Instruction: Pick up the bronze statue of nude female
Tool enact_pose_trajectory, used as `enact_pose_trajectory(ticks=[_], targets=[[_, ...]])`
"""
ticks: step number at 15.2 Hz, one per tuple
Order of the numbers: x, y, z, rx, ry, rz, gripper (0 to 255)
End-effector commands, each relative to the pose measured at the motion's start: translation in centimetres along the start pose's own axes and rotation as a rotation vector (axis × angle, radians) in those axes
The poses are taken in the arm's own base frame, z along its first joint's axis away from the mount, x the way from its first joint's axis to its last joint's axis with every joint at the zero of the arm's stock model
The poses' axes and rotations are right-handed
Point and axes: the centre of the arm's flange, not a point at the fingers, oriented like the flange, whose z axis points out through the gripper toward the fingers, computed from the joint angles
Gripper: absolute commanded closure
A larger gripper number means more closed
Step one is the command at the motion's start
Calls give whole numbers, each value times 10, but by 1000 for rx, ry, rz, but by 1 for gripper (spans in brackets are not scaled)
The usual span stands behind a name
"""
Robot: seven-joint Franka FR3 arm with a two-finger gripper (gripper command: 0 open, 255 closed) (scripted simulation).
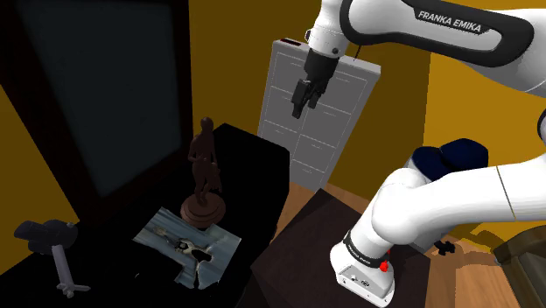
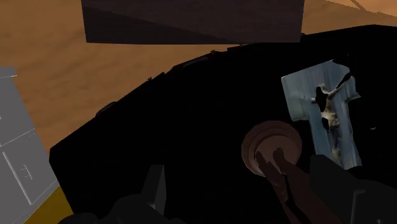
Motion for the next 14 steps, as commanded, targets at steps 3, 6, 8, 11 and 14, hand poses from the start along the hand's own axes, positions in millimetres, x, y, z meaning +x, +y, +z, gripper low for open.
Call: enact_pose_trajectory(ticks=[3, 6, 8, 11, 14], targets=[[3, -23, 12, 3, 17, 75, 0], [11, -56, 29, 7, 42, 187, 0], [18, -78, 40, 9, 59, 262, 0], [33, -110, 56, 14, 84, 375, 0], [51, -140, 72, 18, 109, 487, 0]])
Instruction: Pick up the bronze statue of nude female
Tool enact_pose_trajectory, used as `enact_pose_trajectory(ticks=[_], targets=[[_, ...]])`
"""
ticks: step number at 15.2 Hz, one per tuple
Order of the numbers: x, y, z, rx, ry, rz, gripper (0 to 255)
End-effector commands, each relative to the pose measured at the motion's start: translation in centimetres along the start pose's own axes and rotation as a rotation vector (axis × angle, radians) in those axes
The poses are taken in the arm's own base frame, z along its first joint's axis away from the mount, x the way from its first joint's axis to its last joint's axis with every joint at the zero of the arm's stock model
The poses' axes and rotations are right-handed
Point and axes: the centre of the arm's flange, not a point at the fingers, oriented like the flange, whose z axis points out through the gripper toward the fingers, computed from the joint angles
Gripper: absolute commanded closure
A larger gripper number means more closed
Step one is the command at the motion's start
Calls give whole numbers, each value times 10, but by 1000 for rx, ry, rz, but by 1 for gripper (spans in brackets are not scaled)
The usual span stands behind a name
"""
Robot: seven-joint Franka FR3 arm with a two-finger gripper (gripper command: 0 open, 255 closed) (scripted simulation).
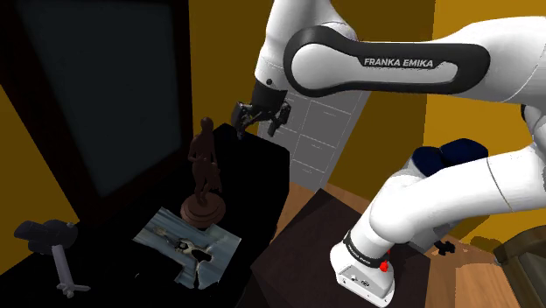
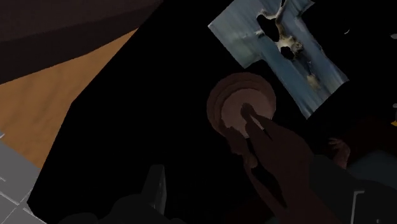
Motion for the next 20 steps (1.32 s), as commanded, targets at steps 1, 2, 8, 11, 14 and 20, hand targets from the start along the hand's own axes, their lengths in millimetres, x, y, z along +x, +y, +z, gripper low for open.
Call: enact_pose_trajectory(ticks=[1, 2, 8, 11, 14, 20], targets=[[2, -24, 12, 5, 17, 82, 0], [4, -35, 18, 7, 26, 120, 0], [27, -100, 51, 15, 76, 345, 0], [45, -131, 67, 19, 101, 457, 0], [48, -137, 81, 19, 107, 484, 0], [44, -136, 110, 19, 107, 484, 0]])
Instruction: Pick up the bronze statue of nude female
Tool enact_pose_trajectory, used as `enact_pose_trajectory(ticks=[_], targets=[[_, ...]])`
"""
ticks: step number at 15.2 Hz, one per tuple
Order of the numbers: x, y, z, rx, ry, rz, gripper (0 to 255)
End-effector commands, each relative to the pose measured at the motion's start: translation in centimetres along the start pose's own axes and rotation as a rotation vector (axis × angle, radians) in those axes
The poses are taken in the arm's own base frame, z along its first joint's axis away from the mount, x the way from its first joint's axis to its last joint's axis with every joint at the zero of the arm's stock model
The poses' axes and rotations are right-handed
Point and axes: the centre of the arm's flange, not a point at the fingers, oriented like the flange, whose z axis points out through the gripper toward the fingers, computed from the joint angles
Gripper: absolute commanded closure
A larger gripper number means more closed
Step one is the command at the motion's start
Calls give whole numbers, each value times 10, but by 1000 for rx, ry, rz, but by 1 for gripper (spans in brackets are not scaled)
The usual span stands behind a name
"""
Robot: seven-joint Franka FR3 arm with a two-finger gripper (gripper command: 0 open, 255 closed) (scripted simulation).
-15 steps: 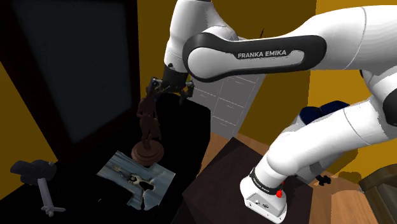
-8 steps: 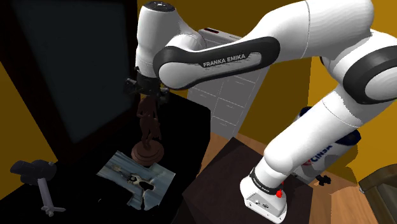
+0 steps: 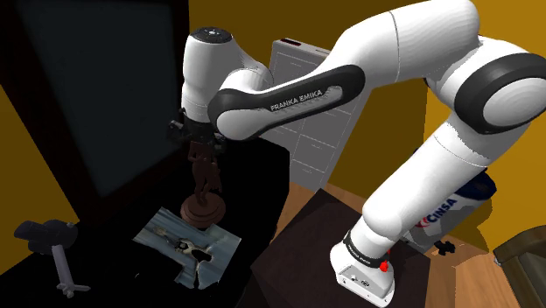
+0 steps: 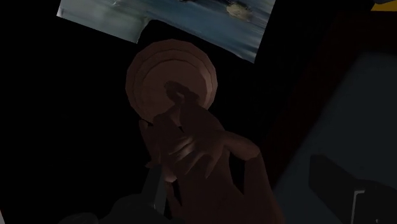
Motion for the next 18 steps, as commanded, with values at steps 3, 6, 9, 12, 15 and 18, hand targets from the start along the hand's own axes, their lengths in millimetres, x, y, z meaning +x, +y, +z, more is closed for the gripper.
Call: enact_pose_trajectory(ticks=[3, 6, 9, 12, 15, 18], targets=[[-1, 1, 4, 0, 0, 0, 255], [-1, 1, 4, 0, 0, 0, 255], [-1, 1, 4, 1, 0, 0, 255], [0, 0, -1, 1, 0, 0, 255], [3, -2, -16, 1, 0, 0, 255], [7, -5, -32, 1, 0, 0, 255]])
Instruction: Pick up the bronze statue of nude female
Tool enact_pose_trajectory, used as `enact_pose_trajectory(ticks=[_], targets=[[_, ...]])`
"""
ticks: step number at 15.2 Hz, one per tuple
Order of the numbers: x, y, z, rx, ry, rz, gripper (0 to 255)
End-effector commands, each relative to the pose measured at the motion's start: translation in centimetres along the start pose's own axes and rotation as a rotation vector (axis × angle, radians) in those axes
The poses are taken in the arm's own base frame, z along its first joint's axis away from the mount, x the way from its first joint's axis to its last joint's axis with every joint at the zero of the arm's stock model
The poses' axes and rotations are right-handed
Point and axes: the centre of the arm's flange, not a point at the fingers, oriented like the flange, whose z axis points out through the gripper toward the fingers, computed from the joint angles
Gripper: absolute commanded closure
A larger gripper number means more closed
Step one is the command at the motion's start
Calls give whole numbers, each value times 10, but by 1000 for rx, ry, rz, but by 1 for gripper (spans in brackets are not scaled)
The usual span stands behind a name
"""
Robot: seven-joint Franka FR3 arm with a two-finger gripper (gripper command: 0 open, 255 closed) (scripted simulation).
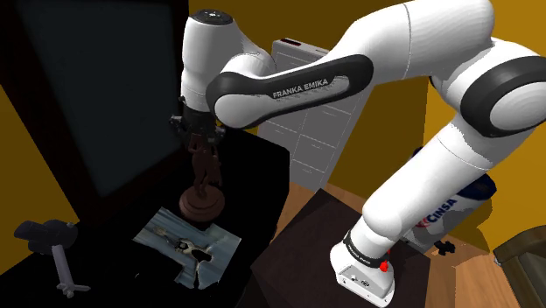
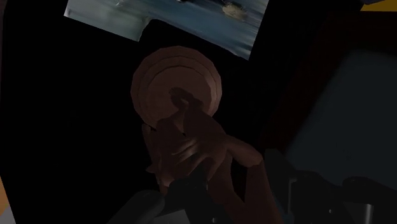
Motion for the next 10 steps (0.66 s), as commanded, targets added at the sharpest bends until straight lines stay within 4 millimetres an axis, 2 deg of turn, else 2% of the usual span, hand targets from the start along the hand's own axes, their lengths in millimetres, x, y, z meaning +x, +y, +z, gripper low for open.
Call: enact_pose_trajectory(ticks=[1, 8, 10], targets=[[2, -2, -11, 2, 1, 0, 255], [10, -8, -47, 2, 1, 0, 255], [10, -8, -47, 2, 1, 0, 255]])
